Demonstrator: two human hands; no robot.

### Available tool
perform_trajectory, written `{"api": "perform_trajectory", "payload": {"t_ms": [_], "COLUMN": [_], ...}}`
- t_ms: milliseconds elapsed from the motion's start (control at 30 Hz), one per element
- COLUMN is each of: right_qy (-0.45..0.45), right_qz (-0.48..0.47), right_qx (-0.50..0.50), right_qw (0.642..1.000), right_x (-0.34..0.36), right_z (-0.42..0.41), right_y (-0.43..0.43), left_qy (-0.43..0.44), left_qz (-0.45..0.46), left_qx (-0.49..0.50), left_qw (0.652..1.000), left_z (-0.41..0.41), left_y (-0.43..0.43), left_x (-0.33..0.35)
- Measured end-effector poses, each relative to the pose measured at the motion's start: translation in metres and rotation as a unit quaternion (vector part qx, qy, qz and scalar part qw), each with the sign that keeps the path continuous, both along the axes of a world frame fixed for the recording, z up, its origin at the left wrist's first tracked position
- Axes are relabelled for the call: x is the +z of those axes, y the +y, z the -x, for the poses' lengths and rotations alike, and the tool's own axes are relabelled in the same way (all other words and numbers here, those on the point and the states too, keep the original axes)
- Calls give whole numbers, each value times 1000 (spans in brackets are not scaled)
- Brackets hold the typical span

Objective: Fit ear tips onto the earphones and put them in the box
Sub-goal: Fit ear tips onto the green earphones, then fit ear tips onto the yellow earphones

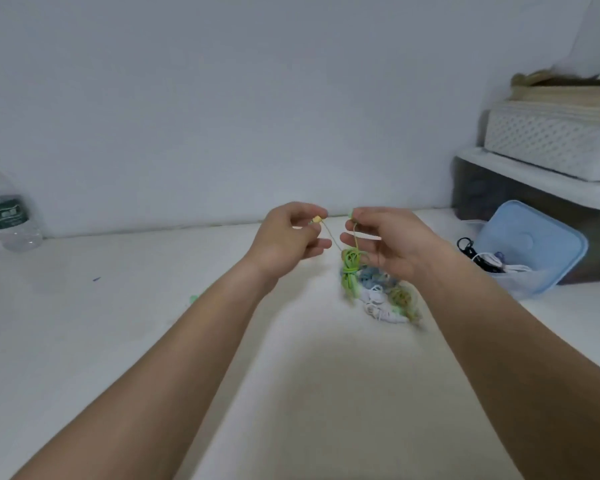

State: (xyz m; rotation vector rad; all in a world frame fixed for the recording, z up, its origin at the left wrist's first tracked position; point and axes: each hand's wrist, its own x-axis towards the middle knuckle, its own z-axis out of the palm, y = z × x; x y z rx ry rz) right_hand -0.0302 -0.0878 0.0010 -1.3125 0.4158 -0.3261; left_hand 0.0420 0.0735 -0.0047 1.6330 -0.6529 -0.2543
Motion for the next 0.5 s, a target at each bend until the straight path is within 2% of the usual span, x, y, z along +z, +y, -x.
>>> {"api": "perform_trajectory", "payload": {"t_ms": [300,400,500], "right_qy": [-67,-66,-28], "right_qz": [61,74,86], "right_qx": [-120,-153,-163], "right_qw": [989,983,982], "right_x": [57,52,32], "right_z": [68,82,90], "right_y": [-116,-150,-173], "left_qy": [-1,-35,-59], "left_qz": [44,14,-22], "left_qx": [-69,-70,-69], "left_qw": [997,997,996], "left_z": [44,53,57], "left_y": [-132,-175,-206], "left_x": [41,30,9]}}
